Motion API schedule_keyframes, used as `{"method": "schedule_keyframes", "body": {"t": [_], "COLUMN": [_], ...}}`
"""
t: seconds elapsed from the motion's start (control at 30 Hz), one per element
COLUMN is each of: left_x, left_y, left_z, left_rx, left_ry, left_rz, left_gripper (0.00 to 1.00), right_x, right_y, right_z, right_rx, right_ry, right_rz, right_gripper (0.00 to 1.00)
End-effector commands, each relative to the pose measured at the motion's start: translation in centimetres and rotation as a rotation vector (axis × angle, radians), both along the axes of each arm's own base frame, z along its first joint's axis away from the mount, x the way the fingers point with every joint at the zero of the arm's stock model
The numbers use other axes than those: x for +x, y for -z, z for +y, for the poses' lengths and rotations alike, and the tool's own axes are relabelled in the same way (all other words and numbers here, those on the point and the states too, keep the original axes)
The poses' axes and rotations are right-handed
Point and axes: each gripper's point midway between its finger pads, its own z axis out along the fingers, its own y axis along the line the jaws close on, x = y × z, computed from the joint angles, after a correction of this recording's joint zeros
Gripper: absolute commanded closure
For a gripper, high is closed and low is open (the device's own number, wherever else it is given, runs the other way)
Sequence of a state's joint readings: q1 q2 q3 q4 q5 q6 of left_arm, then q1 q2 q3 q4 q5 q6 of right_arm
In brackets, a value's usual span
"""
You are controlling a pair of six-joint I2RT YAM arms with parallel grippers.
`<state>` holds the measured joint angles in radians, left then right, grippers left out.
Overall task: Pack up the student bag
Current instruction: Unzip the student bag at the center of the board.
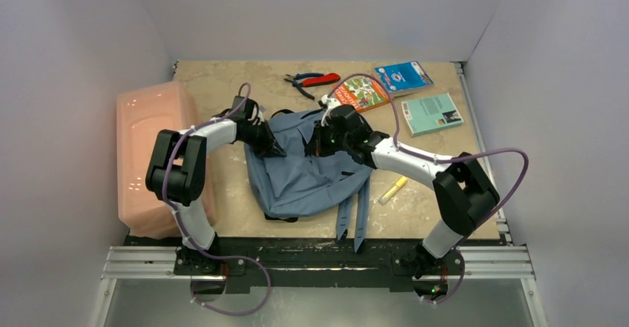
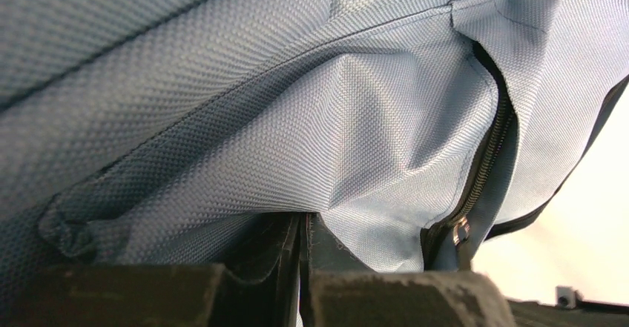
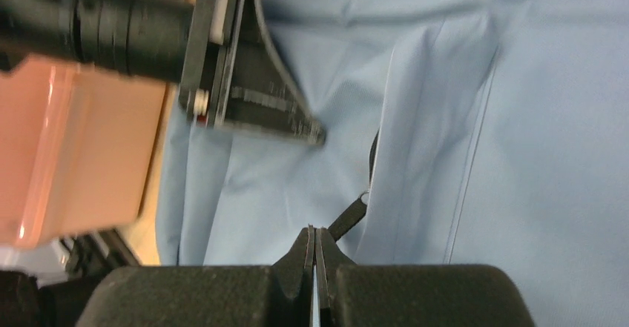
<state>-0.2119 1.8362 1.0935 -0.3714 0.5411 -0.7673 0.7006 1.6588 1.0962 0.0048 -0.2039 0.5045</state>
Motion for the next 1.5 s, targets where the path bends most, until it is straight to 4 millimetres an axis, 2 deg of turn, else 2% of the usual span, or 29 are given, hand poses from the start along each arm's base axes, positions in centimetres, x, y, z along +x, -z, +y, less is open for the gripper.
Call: {"method": "schedule_keyframes", "body": {"t": [0.0,0.13,0.2,0.3,0.43,0.6,0.7,0.8,0.87,1.07,1.13,1.23,1.37,1.4,1.47], "left_x": [0.8,1.0,1.1,1.1,1.2,1.5,1.9,2.0,2.0,1.7,1.6,1.3,0.7,0.5,0.3], "left_y": [1.8,1.7,1.6,1.3,0.6,-0.6,-1.7,-2.7,-3.5,-5.7,-6.2,-6.7,-6.8,-6.8,-6.6], "left_z": [1.5,1.9,2.0,1.9,1.6,1.5,1.4,1.1,0.9,0.5,0.2,-0.3,-1.3,-1.6,-2.1], "left_rx": [0.096,0.106,0.105,0.101,0.08,0.083,0.081,0.085,0.09,0.176,0.183,0.184,0.187,0.178,0.17], "left_ry": [-0.067,-0.084,-0.083,-0.083,-0.074,-0.053,-0.036,-0.014,0.001,0.059,0.078,0.1,0.139,0.148,0.156], "left_rz": [0.0,-0.003,-0.006,-0.008,-0.025,-0.068,-0.115,-0.157,-0.188,-0.282,-0.3,-0.316,-0.323,-0.321,-0.315], "left_gripper": [1.0,1.0,1.0,1.0,1.0,0.98,0.82,0.72,0.68,0.62,0.6,0.57,0.5,0.49,0.46], "right_x": [-6.0,-10.8,-12.9,-14.5,-14.6,-13.3,-12.0,-10.1,-8.7,-3.4,-1.8,0.0,0.7,0.8,0.8], "right_y": [-1.1,0.5,2.1,3.8,4.7,3.1,2.3,1.4,1.0,0.1,0.6,1.7,3.8,4.1,4.2], "right_z": [0.5,-1.0,-2.2,-3.5,-4.6,-4.1,-4.3,-4.8,-4.9,-2.9,-2.5,-2.7,-2.5,-2.6,-3.0], "right_rx": [0.038,0.023,0.003,-0.027,-0.065,-0.087,-0.154,-0.233,-0.282,-0.416,-0.458,-0.528,-0.547,-0.544,-0.516], "right_ry": [-0.075,-0.07,-0.062,-0.043,-0.019,-0.025,-0.03,-0.001,0.026,0.113,0.157,0.235,0.258,0.272,0.307], "right_rz": [0.052,0.107,0.147,0.183,0.182,0.114,0.056,-0.022,-0.063,-0.138,-0.149,-0.157,-0.15,-0.148,-0.138], "right_gripper": [1.0,1.0,1.0,1.0,1.0,1.0,0.98,0.73,0.64,0.52,0.48,0.5,0.56,0.63,0.85]}}
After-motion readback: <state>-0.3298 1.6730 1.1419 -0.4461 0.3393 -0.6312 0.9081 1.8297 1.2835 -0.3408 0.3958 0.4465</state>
